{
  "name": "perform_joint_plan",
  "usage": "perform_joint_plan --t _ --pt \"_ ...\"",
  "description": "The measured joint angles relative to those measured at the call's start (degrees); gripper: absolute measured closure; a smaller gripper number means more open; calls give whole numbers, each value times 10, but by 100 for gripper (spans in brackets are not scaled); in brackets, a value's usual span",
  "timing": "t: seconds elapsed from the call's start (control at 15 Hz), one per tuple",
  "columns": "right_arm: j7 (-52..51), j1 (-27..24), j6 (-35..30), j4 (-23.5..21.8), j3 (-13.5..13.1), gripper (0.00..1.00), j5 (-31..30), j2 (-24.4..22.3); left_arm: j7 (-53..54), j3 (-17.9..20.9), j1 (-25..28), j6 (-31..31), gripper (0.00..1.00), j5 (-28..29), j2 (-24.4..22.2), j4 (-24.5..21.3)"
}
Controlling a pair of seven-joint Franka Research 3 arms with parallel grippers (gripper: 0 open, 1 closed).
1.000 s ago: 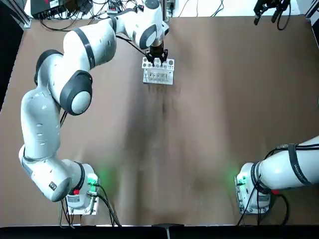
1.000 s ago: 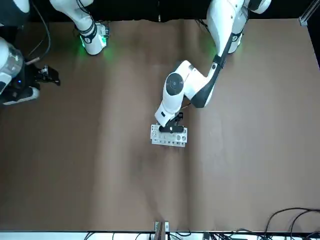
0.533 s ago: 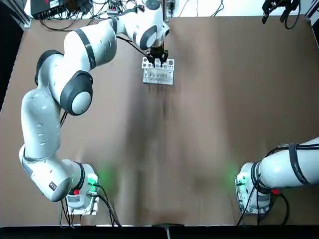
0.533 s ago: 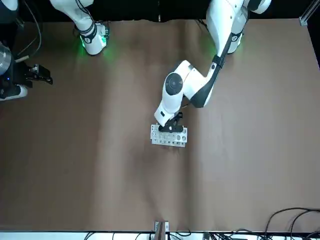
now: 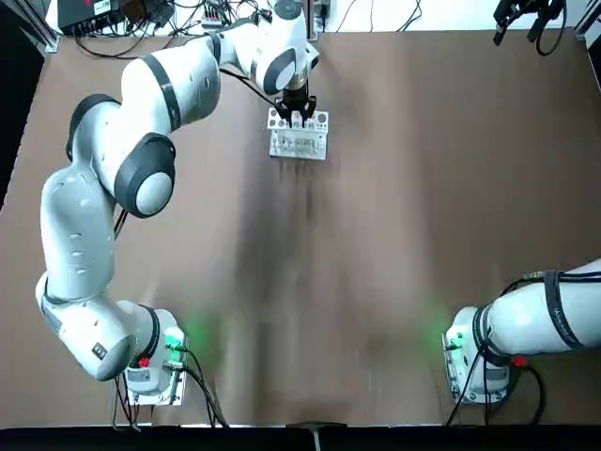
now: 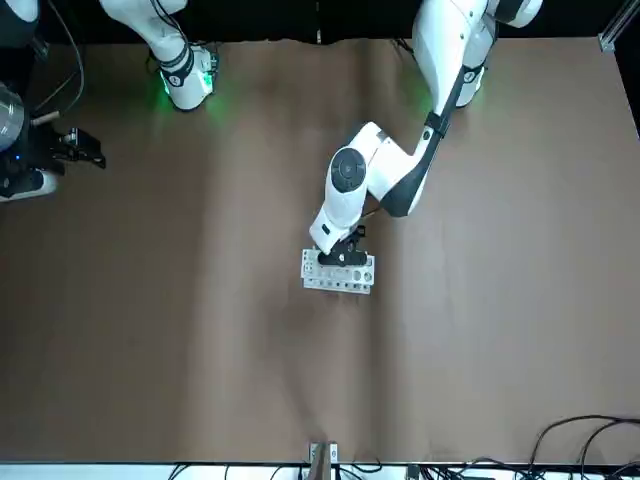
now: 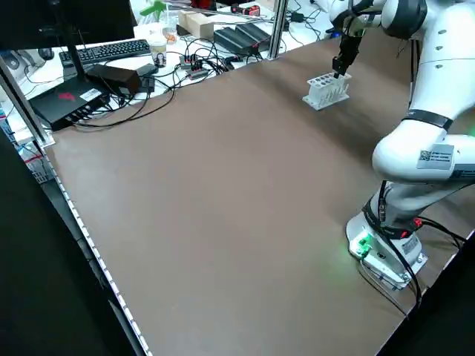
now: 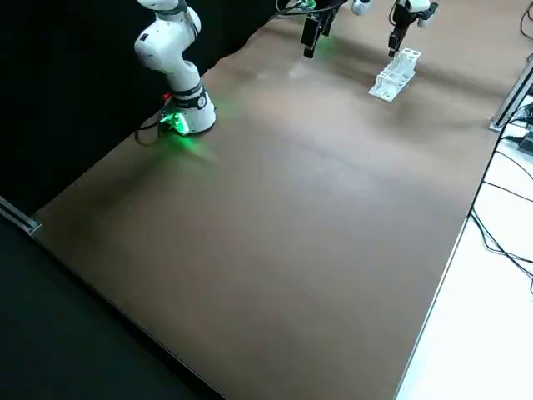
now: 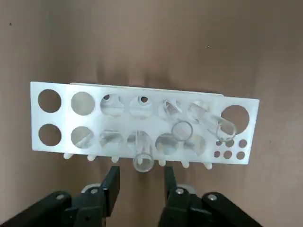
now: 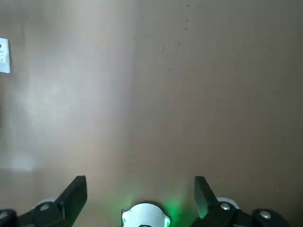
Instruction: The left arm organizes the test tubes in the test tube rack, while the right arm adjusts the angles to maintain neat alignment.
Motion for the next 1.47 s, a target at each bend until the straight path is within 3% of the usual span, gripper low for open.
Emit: perform_joint_plan --t 1.47 --pt "0 2 -2 0 3 0 0 0 0 1 2 1 62 0 10 12"
